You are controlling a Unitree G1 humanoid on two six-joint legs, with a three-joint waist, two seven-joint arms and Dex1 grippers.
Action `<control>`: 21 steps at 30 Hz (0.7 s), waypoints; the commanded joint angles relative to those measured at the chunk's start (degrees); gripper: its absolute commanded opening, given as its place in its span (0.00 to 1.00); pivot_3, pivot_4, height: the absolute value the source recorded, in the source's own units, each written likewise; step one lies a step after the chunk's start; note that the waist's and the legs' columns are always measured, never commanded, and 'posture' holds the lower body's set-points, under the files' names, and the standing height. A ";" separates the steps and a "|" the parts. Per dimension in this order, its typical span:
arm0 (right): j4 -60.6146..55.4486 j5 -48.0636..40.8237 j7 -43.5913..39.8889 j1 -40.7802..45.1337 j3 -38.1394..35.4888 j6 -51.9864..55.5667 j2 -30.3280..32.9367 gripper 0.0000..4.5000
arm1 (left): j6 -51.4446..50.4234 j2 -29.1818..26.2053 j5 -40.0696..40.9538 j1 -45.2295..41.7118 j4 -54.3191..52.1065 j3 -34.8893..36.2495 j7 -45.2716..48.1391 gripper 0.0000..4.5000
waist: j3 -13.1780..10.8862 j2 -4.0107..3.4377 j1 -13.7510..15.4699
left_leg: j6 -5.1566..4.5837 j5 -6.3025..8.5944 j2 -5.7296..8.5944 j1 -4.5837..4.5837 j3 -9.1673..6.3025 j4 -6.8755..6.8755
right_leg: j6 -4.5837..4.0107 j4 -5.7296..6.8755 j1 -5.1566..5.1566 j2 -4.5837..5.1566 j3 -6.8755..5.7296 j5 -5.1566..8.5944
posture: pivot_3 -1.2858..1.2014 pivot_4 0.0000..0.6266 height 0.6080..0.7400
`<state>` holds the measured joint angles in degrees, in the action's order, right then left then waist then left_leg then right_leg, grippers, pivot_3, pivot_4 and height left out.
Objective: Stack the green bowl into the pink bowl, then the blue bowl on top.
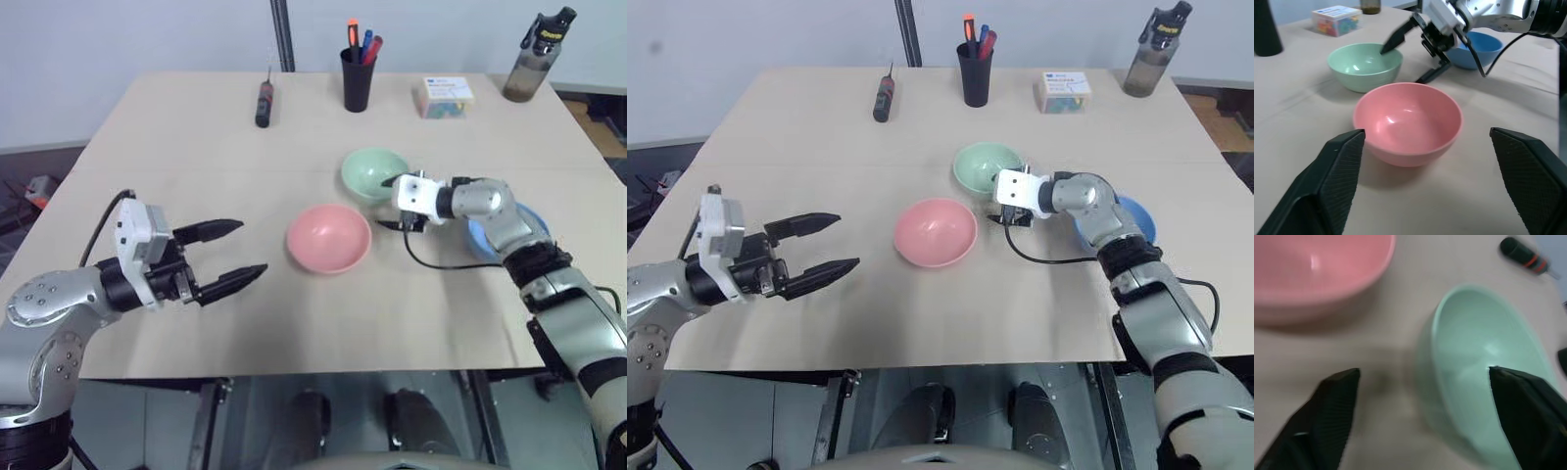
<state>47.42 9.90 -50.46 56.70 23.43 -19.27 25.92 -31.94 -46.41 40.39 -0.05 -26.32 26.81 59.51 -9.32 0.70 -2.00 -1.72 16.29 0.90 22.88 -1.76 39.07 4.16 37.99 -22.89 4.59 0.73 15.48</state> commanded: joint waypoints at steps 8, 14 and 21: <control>6.04 5.07 1.52 4.30 -0.73 -11.79 -0.09 0.01 | 1.69 0.91 1.29 3.56 -5.13 2.07 -5.36 1.00 | -0.07 -0.11 -0.47 | 0.04 -0.02 -0.02 -0.05 0.06 -0.07 | -0.01 0.03 -0.04 -0.02 0.08 0.00 | 0.52 0.24 1.00; -6.20 0.21 -1.88 2.59 -3.74 -14.29 2.00 0.01 | 2.23 1.19 1.42 2.97 -4.03 1.19 -7.07 1.00 | -0.10 -0.17 -0.39 | 0.04 -0.02 -0.02 0.04 0.08 -0.09 | 0.00 0.05 -0.15 -0.01 0.11 0.00 | 0.52 0.24 1.00; -45.52 -17.39 -14.54 -9.52 -5.10 12.39 5.52 0.01 | 3.34 2.38 0.67 2.81 -2.88 -0.30 -8.64 1.00 | -0.10 -0.16 -0.16 | 0.03 -0.01 -0.05 0.05 0.07 -0.19 | -0.01 0.01 -0.17 0.07 0.11 0.00 | 0.52 0.24 1.00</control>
<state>8.49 -4.23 -63.88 47.23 19.50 -11.79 30.76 -29.81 -44.00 41.23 2.63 -28.50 26.18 50.99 -9.41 0.54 -2.17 -1.69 16.28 0.86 22.93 -1.68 38.88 4.16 38.01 -23.06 4.68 0.85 15.47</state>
